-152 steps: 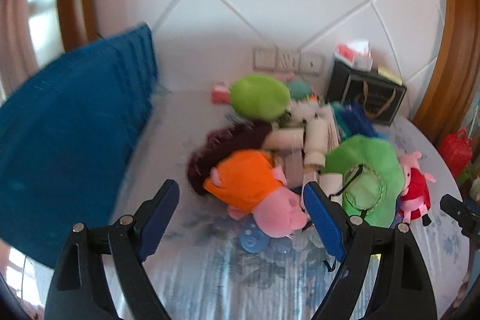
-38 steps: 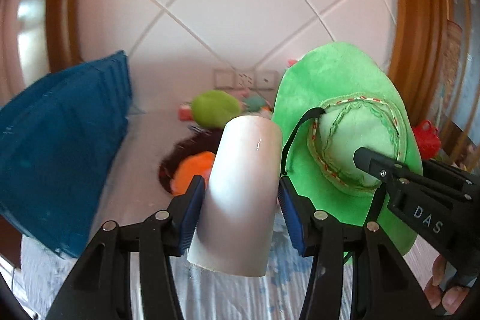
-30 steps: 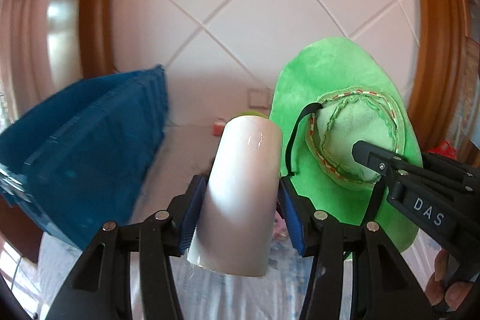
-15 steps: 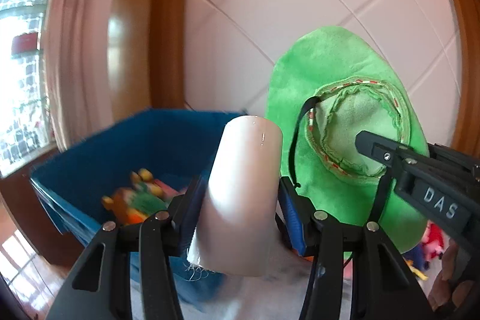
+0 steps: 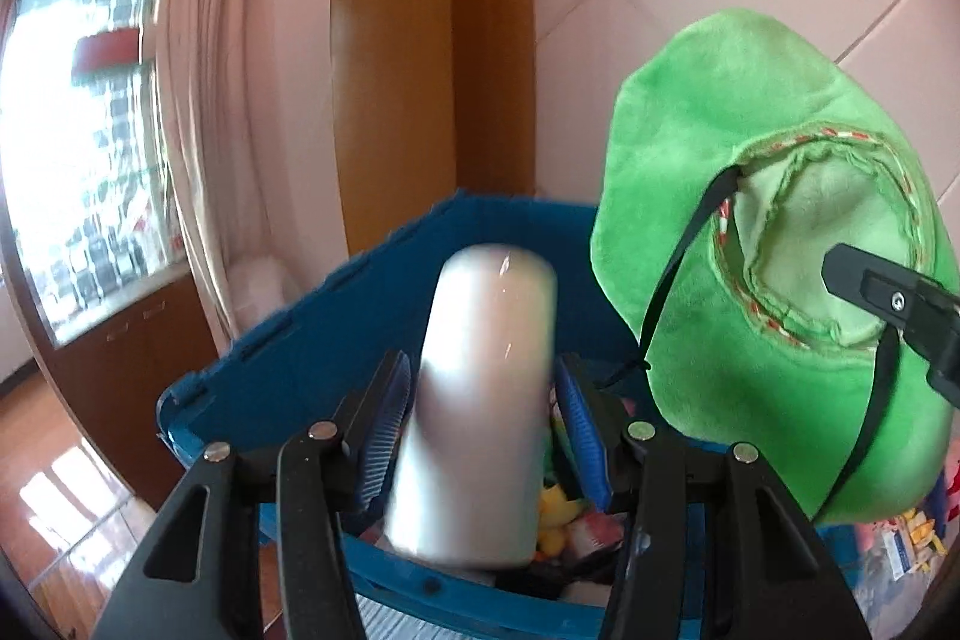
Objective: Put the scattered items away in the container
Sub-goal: 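Carry the green hat with the right tool while the left tool carries the white roll to the crate, then open the left tool over the crate while the right tool releases the green hat inside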
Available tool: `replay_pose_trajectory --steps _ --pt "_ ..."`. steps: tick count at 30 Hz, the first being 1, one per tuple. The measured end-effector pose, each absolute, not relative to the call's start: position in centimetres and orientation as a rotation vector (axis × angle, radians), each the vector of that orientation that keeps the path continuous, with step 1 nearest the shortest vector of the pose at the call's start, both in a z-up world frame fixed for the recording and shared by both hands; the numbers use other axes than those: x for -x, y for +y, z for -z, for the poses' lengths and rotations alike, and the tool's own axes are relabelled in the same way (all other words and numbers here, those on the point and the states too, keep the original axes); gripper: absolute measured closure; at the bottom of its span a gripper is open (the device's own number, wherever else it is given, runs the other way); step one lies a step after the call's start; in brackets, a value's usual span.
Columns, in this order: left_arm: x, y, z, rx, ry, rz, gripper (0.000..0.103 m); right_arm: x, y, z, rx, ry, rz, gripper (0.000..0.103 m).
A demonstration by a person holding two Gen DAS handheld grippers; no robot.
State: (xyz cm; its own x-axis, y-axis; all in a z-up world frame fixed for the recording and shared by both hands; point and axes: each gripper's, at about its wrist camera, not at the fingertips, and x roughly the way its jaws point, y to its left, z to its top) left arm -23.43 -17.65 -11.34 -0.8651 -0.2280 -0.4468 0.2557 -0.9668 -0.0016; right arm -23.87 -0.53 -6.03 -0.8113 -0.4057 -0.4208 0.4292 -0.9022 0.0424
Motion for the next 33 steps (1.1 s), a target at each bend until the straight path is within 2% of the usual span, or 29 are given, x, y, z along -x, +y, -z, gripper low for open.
replay_pose_trajectory --steps 5,8,16,21,23,27,30,33 --pt "24.6 -19.5 12.8 -0.721 0.117 2.82 0.051 25.8 -2.9 8.0 -0.693 0.094 2.628 0.083" --pt "24.6 -20.3 13.8 -0.72 0.14 2.82 0.024 26.2 -3.5 8.7 -0.709 0.108 2.625 0.083" --pt "23.6 -20.0 13.9 -0.729 0.153 2.824 0.024 26.9 -4.5 9.7 -0.765 0.152 2.601 0.08" --pt "23.3 -20.2 13.7 -0.73 0.17 2.819 0.023 26.9 -4.7 10.0 -0.777 0.158 2.615 0.052" --pt "23.2 -20.2 13.7 -0.733 0.178 2.817 0.022 26.8 -4.4 9.9 -0.773 0.149 2.627 0.016" --pt "22.9 -20.2 13.6 -0.717 0.19 2.813 0.008 26.5 -3.7 9.5 -0.765 0.137 2.644 0.014" --pt "22.5 -20.1 13.5 -0.697 0.209 2.813 0.003 26.3 -2.6 9.5 -0.773 0.129 2.668 0.0" --pt "22.2 -19.8 13.3 -0.685 0.223 2.83 0.001 25.7 -1.0 9.2 -0.744 0.093 2.697 0.0"
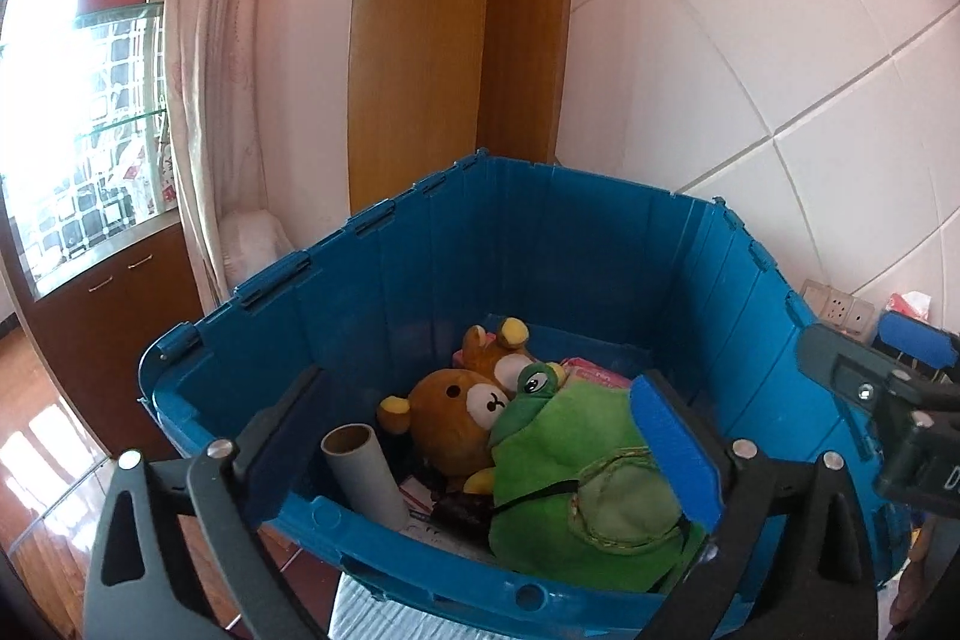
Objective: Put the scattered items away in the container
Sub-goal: 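Open the left tool over the crate while the right tool releases the green hat inside, then withdraw both tools from the crate toward the remaining pile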
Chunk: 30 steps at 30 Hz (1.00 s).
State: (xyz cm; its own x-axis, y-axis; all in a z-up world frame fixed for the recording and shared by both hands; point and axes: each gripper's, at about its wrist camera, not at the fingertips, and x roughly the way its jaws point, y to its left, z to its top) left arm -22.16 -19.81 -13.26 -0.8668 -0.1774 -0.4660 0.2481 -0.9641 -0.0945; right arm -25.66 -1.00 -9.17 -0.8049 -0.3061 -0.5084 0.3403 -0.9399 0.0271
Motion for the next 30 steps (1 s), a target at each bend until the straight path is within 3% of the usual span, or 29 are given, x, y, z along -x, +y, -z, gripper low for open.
replay_pose_trajectory --steps 6,14,21,30 --pt "21.2 -16.3 12.0 -0.644 0.214 2.899 0.001 23.1 5.0 7.3 -0.591 -0.056 2.792 0.0" --pt "20.3 -6.0 9.5 -0.575 0.176 3.066 0.001 19.3 16.3 5.5 -0.442 -0.131 2.981 0.0" --pt "20.6 6.4 10.5 -0.632 0.07 3.188 0.001 18.0 29.7 7.9 -0.563 -0.214 3.118 0.0" --pt "21.7 25.3 17.7 -0.959 0.056 3.174 0.001 16.1 48.9 14.9 -0.848 -0.225 3.167 0.0"
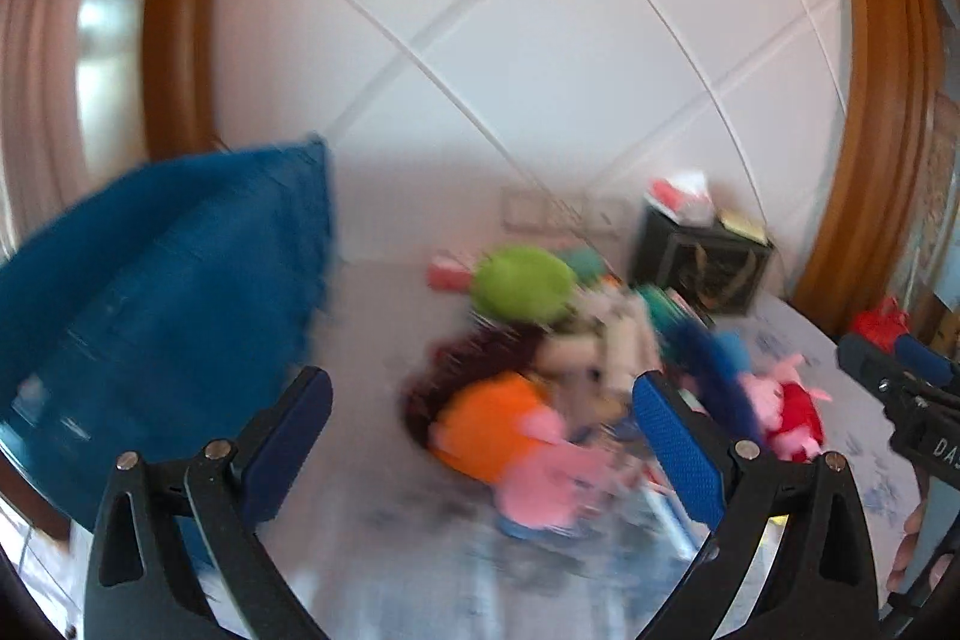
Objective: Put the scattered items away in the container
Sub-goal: 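Withdraw both tools from the crate toward the remaining pile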
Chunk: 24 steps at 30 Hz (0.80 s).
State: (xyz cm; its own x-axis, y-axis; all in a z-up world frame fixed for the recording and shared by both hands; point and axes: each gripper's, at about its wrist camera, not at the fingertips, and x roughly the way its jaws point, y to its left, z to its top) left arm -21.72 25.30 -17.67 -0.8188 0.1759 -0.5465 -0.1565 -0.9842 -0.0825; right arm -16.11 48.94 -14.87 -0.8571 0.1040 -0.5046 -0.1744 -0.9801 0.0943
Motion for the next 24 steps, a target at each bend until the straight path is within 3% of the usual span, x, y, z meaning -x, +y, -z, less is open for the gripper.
replay_pose_trajectory --steps 3,11,13,15,16,17,19,20,24 --pt "22.1 29.1 20.3 1.001 -0.071 -2.779 0.001 15.0 54.4 17.3 0.863 0.27 -2.833 0.0" --pt "22.3 36.6 27.6 1.195 0.127 -2.646 0.002 13.9 60.5 24.3 1.126 0.406 -2.738 0.0" --pt "22.3 37.9 29.5 1.211 0.157 -2.619 0.006 13.6 61.0 26.2 1.162 0.414 -2.703 0.0" --pt "22.5 39.4 31.7 1.251 0.179 -2.582 0.019 13.4 61.5 28.1 1.204 0.439 -2.66 0.002" --pt "22.6 40.0 32.7 1.274 0.183 -2.563 0.019 13.3 61.7 29.0 1.225 0.442 -2.635 0.011" --pt "22.7 40.6 33.6 1.288 0.185 -2.55 0.022 13.4 61.8 30.0 1.253 0.443 -2.614 0.029" --pt "22.8 41.6 35.2 1.319 0.196 -2.533 0.028 13.6 62.0 31.3 1.281 0.456 -2.588 0.054" --pt "22.9 42.1 36.2 1.337 0.192 -2.511 0.029 13.6 62.0 32.1 1.301 0.464 -2.574 0.06" --pt "23.0 44.1 38.5 1.36 0.2 -2.468 0.029 14.0 62.1 34.7 1.364 0.48 -2.548 0.06"
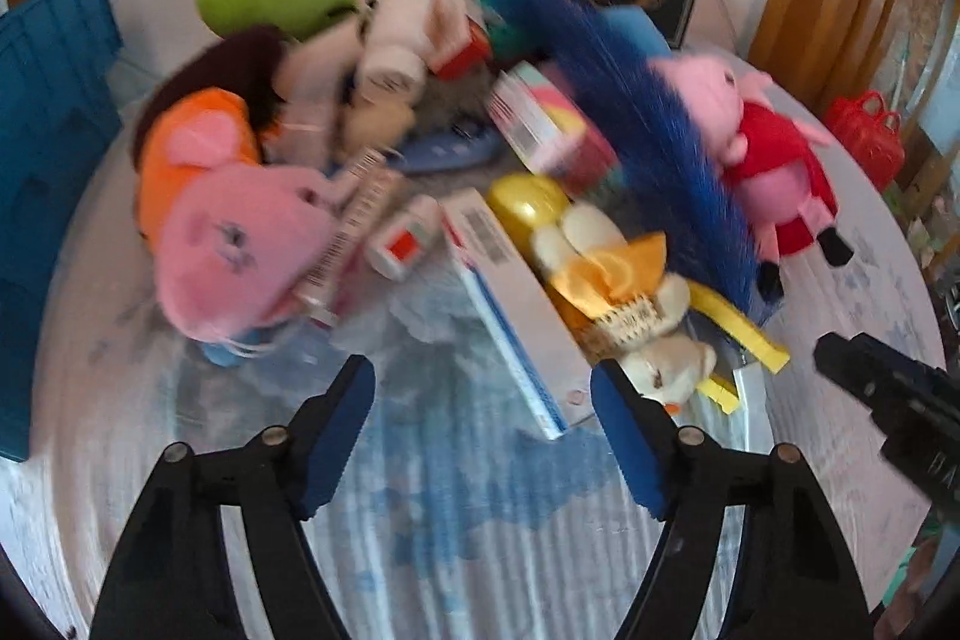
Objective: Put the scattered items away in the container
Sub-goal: 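Withdraw both tools from the crate toward the remaining pile, then grasp the long white medicine box with the left tool while the right tool grasps the white teddy bear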
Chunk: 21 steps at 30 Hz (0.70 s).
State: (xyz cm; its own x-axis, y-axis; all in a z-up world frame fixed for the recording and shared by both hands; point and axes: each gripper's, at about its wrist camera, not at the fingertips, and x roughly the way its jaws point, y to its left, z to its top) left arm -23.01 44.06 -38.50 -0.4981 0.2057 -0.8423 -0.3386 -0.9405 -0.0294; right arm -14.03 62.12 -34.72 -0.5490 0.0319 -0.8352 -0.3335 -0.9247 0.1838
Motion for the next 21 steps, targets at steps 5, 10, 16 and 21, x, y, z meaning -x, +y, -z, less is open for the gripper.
replay_pose_trajectory --steps 5,10,16,21 --pt "24.0 45.9 40.6 1.408 0.235 -2.447 0.029 14.0 62.6 36.2 1.414 0.496 -2.542 0.06" --pt "25.2 45.9 43.1 1.52 0.238 -2.396 0.063 14.6 61.6 36.4 1.465 0.472 -2.583 0.071" --pt "24.3 42.5 42.5 1.511 0.222 -2.449 0.073 16.2 58.2 36.8 1.519 0.473 -2.687 0.072" --pt "24.2 40.8 42.2 1.503 0.207 -2.448 0.073 18.0 56.6 37.2 1.524 0.45 -2.692 0.054"
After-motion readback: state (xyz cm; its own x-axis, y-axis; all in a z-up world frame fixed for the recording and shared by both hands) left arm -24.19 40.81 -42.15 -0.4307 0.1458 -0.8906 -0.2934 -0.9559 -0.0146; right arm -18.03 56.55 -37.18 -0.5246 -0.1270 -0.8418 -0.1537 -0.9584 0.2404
